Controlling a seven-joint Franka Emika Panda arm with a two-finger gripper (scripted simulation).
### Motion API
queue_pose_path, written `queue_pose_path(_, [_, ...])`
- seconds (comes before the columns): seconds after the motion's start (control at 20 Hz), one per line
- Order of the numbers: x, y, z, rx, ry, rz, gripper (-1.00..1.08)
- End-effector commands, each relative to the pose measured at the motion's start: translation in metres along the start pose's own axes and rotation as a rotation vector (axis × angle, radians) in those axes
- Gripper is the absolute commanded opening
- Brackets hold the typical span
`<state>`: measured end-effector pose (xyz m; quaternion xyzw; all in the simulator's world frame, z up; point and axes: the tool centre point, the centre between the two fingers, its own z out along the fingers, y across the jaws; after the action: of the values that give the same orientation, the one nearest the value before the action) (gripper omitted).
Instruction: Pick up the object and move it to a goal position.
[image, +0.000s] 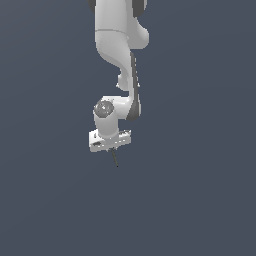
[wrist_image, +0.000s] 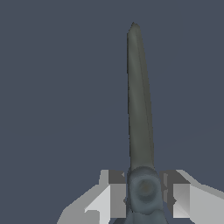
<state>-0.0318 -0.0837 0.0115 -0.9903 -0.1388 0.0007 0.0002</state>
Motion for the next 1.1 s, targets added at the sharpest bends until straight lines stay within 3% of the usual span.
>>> queue_pose_path(0.0, [0.003, -0.003, -0.006, -0.001, 0.001, 0.000, -1.00])
queue_pose_path(0.45, [0.023, -0.029, -0.057, -0.001, 0.001, 0.000, -1.00])
queue_pose_path(1.05, [0.070, -0.088, -0.176, -0.001, 0.001, -0.001, -1.00])
